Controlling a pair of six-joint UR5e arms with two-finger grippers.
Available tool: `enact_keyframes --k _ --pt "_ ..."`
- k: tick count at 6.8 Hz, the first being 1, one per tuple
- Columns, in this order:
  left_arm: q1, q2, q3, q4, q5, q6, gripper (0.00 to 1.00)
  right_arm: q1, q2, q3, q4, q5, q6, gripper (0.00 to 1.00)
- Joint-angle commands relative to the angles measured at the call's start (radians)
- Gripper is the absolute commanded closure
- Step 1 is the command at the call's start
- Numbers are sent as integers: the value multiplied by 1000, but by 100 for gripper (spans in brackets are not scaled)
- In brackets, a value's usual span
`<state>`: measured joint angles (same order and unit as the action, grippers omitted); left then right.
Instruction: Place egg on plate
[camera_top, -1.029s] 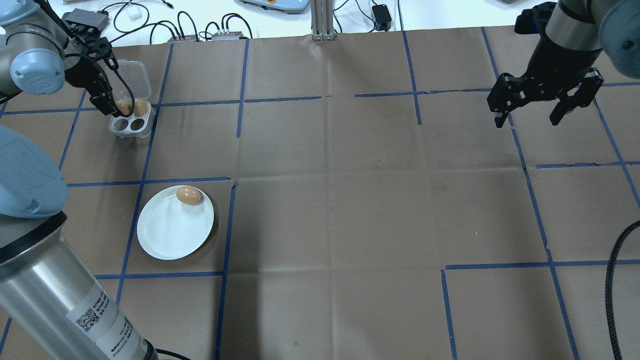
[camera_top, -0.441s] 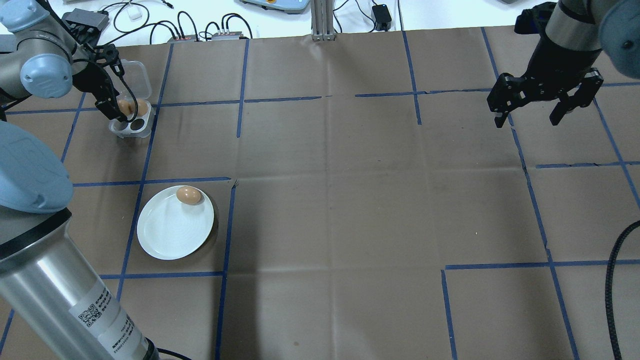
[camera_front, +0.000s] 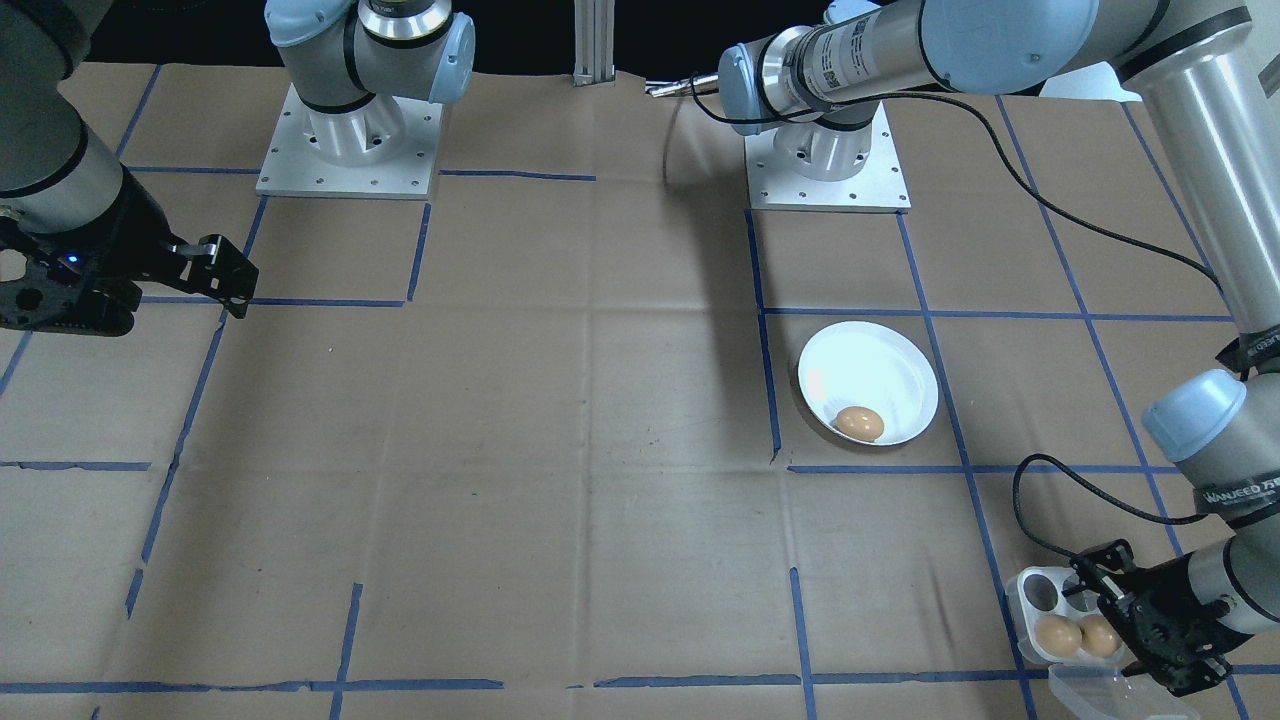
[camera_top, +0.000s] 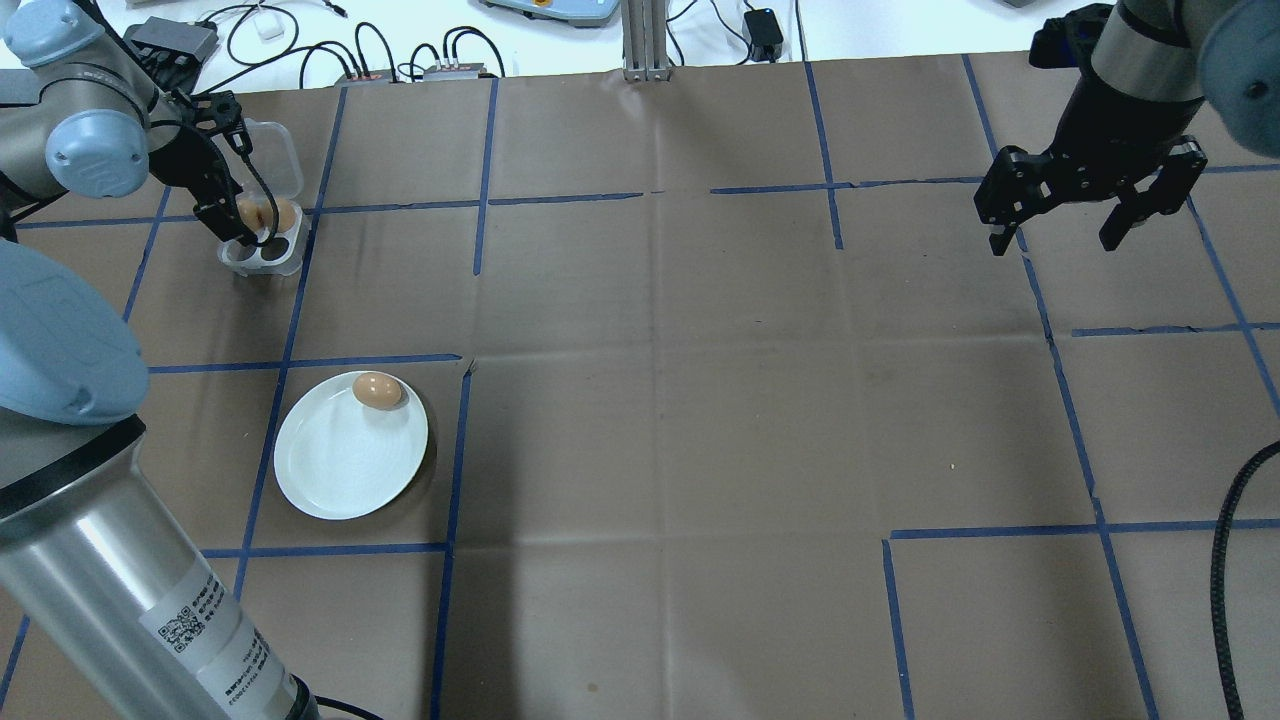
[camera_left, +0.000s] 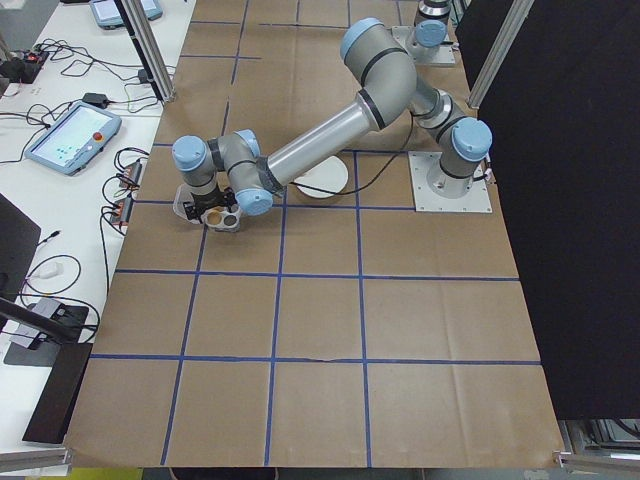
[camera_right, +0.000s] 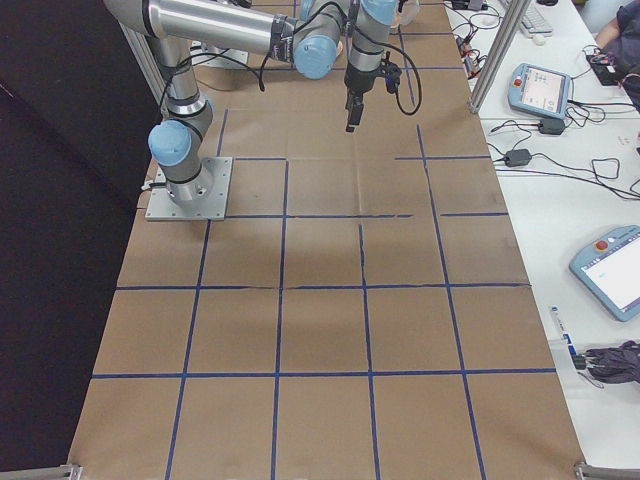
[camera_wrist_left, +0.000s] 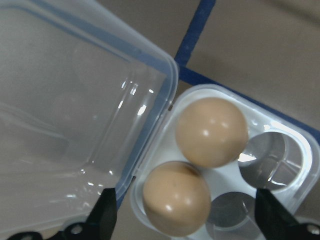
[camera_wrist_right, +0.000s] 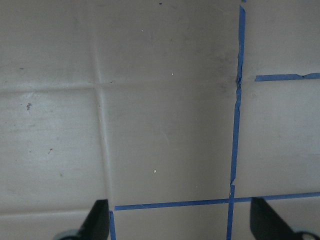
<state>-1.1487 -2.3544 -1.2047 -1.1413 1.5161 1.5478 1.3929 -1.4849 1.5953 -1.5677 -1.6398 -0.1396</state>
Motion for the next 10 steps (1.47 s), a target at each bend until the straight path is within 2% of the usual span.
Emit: enact_keyframes --k 1,3,5,7,8,10 --pt "1 0 1 0 -7 -2 11 0 0 0 0 0 0 0" --pt "1 -3 -1 0 -5 -6 12 0 0 0 0 0 0 0" --pt "-2 -2 -3 0 4 -18 50 0 0 0 0 0 0 0" --pt "-2 6 1 0 4 -20 72 0 0 0 0 0 0 0" --pt "-2 13 2 0 4 -21 78 0 0 0 0 0 0 0" --pt "-3 44 -7 -2 10 -21 79 0 0 0 0 0 0 0"
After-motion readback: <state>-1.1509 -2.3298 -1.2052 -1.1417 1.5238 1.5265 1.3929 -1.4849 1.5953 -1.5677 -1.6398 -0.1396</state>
